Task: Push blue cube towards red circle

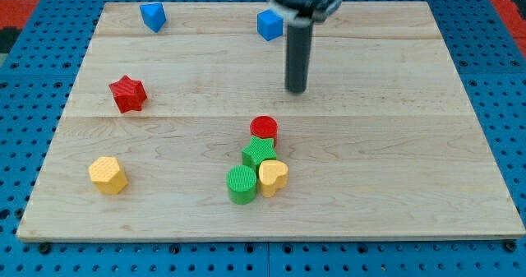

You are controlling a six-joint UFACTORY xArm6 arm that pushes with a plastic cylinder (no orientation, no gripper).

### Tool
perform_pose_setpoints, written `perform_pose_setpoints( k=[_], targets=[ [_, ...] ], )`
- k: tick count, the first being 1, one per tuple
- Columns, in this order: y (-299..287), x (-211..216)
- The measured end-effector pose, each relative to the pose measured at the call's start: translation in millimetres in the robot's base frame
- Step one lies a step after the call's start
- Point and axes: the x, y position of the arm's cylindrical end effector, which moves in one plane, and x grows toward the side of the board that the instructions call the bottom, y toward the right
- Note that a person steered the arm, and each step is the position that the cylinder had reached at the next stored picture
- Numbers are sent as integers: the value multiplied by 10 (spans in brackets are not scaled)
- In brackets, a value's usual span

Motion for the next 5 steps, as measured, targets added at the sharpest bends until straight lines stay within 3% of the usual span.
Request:
perform_pose_setpoints(
  k=[1, 2, 3, 4, 5],
  targets=[
    [234, -1084],
    [154, -1562],
    [-612, -1371],
    [-885, -642],
    [-853, -493]
  ],
)
